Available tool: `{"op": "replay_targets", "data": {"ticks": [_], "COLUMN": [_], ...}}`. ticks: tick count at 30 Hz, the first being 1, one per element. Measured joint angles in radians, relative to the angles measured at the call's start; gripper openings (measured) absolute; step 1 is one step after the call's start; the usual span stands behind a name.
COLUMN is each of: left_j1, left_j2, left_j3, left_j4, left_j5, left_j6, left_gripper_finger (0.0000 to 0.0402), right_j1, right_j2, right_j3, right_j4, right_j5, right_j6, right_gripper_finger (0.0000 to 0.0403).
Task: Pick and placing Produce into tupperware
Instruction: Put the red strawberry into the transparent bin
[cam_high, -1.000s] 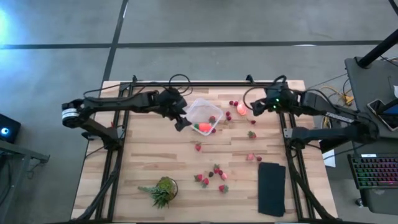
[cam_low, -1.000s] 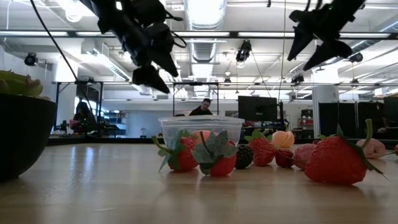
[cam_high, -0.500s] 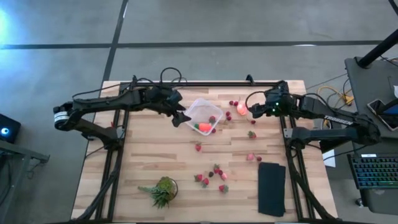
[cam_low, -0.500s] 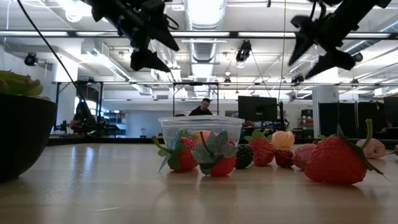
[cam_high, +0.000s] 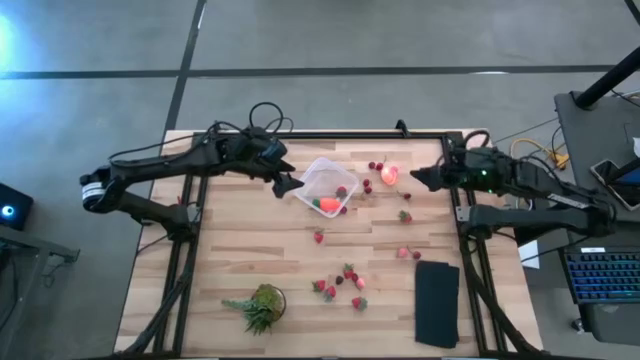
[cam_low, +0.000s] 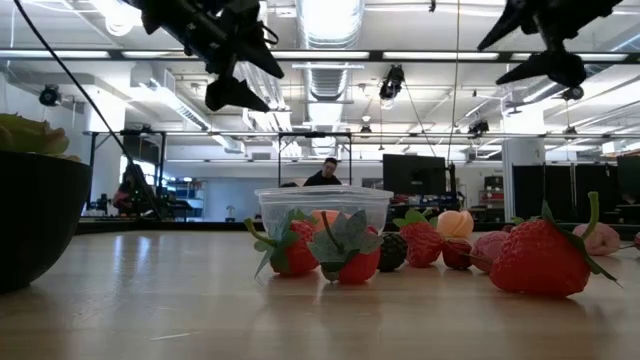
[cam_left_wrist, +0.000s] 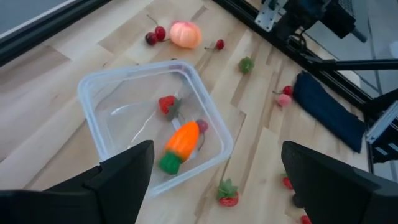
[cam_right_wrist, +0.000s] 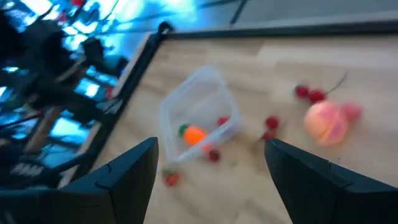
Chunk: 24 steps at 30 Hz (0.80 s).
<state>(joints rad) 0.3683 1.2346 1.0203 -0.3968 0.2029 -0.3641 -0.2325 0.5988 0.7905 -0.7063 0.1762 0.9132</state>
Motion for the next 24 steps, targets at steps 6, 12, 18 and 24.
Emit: {"op": "replay_targets", "data": {"ticks": [6,12,18,24], "left_j1": [0.010,0.011,0.011,0.011], "left_j2": [0.037,0.063,0.078,0.081], "left_j3": [0.000,0.000,0.000,0.000], "left_j4": [0.001,0.001,0.003,0.004], "left_j5": [0.006,0.030,0.040,0.051], "left_j6": [0.000,0.003,0.003,0.002], "left_gripper_finger": [0.0338,0.0338,0.0338,0.0338], "right_j1": [0.237,0.400,0.422,0.413], "right_j2": [0.028,0.108,0.228,0.377], "right_j3": [-0.013,-0.013,-0.017,-0.026], "right_j4": [-0.217,-0.438,-0.492,-0.490], "right_j5": [0.051,0.161,0.108,0.093], "right_j6": [0.235,0.536,0.597,0.558], "right_gripper_finger": [0.0279,0.0269,0.0269,0.0267]}}
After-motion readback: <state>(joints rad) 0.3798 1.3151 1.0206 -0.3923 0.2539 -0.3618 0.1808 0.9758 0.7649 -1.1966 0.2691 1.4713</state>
